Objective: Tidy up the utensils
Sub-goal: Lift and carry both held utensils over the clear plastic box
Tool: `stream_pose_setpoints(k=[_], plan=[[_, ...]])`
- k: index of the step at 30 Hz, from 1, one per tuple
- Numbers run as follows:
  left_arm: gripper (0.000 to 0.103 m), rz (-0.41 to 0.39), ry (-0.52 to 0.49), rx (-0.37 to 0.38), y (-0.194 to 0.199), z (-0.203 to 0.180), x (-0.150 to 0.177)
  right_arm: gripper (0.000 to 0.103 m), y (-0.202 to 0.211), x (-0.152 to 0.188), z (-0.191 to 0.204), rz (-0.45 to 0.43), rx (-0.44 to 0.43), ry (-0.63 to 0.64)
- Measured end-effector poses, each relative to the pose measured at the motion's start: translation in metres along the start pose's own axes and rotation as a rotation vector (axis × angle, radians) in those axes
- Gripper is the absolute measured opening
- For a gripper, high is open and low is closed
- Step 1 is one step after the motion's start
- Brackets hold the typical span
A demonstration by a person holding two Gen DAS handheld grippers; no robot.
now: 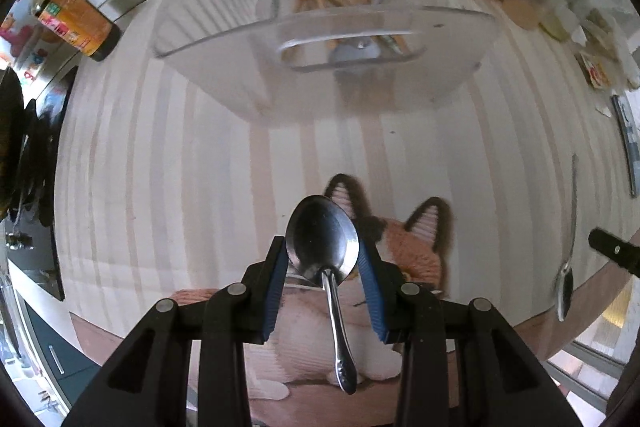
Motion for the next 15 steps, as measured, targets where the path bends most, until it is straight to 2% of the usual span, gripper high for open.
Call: stream_pose_setpoints(k=[2, 5, 7, 12, 14, 15], plan=[[0.032, 0.006, 0.005, -0.005, -0.001, 0.006, 0.002, 0.032, -0.005, 0.008, -0.004, 0.054, 0.003, -0.019], [0.032, 0.014, 0.004, -0.014, -0.005, 0.018, 0.008, 0.045, -0.011, 0.018, 0.001, 0.089, 0.019, 0.016], [0.032, 0.02, 0.006, -0.012, -0.011, 0.024, 0.011, 0.047, -0.015, 0.026, 0.007, 0.119, 0.059, 0.057], [0.032, 0.026, 0.01, -0.002, -0.027, 0.029, 0.002, 0.046, -0.02, 0.033, 0.027, 0.112, 0.211, 0.179], [0.032, 0.025, 0.013, 0.003, -0.031, 0.032, 0.003, 0.036, -0.022, 0.036, 0.034, 0.089, 0.295, 0.226], [0.032, 0.025, 0.014, 0.007, -0.031, 0.032, 0.003, 0.036, -0.021, 0.038, 0.036, 0.074, 0.296, 0.233]])
Point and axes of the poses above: each gripper's, at about its wrist camera, not at the fingertips, and y roughly against the way its jaws point, z to its left, x to its underside, the point moved 6 cm from there along -y, roughly the way its jaws point, and after that the axes turned 10 degrees about y, right-handed, at the moved point
